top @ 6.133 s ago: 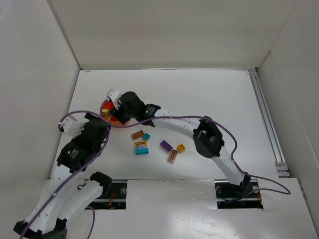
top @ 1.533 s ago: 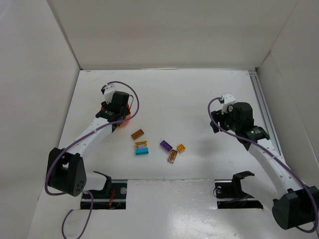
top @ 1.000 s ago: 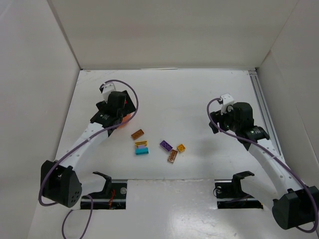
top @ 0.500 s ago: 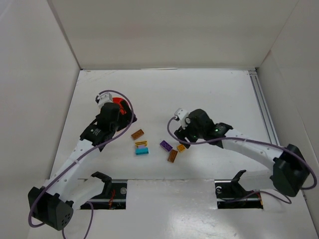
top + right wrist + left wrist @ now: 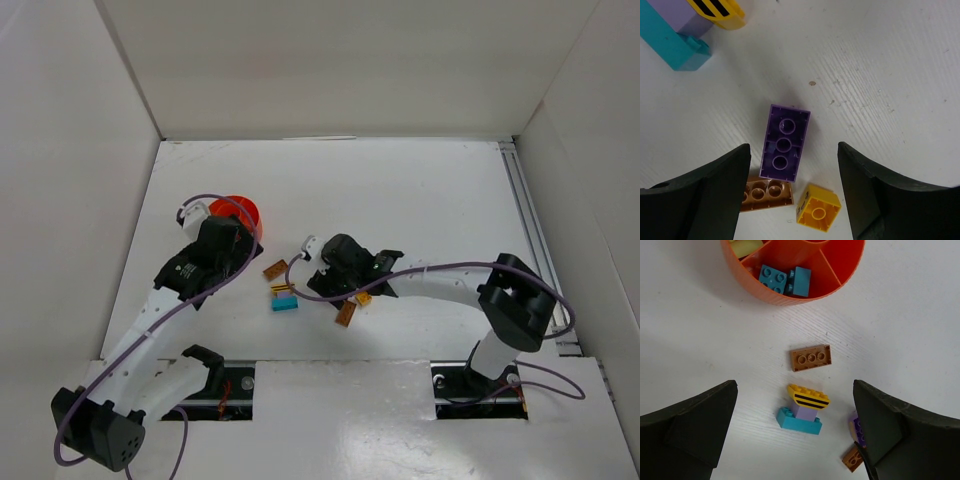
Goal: Sort the legos into containers by color
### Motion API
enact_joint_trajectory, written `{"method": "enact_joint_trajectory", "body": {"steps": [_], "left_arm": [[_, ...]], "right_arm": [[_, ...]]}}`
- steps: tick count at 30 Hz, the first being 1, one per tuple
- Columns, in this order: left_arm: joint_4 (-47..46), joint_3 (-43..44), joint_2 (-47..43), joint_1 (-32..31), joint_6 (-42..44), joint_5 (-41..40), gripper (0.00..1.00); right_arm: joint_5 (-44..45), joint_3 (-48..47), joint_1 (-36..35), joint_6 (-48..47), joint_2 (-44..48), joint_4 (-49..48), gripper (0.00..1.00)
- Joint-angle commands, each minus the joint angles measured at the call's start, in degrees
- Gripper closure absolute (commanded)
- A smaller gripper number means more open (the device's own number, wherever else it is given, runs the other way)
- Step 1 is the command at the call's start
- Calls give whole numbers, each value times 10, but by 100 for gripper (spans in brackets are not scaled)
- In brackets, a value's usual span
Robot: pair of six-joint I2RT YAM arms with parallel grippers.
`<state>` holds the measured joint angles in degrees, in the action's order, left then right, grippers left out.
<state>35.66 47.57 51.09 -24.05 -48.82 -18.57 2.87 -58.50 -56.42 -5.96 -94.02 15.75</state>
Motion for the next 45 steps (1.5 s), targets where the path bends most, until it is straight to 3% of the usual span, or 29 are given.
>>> {"method": "enact_joint_trajectory", "body": {"steps": [1, 10, 12, 15, 18, 19, 27, 31, 34, 39, 45], "left_arm": [[31, 6, 1, -3, -22, -24, 0], [42, 11, -11, -3, -28, -35, 0], [48, 11, -11, -3, -33, -35, 0], [53, 11, -16, -3, -33, -46, 0], [66, 16, -16, -3, -38, -52, 0], [66, 16, -21, -3, -38, -53, 0], [72, 22, -32, 5, -44, -53, 0], [54, 22, -44, 47, -21, -31, 0], [34, 16, -56, 125, 29, 17, 0], [27, 16, -62, 209, 73, 64, 0], [16, 22, -67, 236, 103, 78, 0]], "right_arm": [[13, -32, -4, 12, -17, -33, 25], [0, -43, -9, 12, -72, -45, 29], [6, -43, -9, 12, -72, -45, 35], [6, -38, -9, 17, -72, -51, 53], [1, -33, -9, 17, -67, -57, 62], [-4, -33, -9, 17, -67, -63, 70], [-57, -89, 1, -83, -31, -140, 75], [-163, -141, 52, -104, -41, -221, 75], [-303, -185, 97, -96, -84, -299, 75], [-435, -261, 118, -89, -157, -390, 73], [-532, -375, 123, -70, -265, -437, 71]]}}
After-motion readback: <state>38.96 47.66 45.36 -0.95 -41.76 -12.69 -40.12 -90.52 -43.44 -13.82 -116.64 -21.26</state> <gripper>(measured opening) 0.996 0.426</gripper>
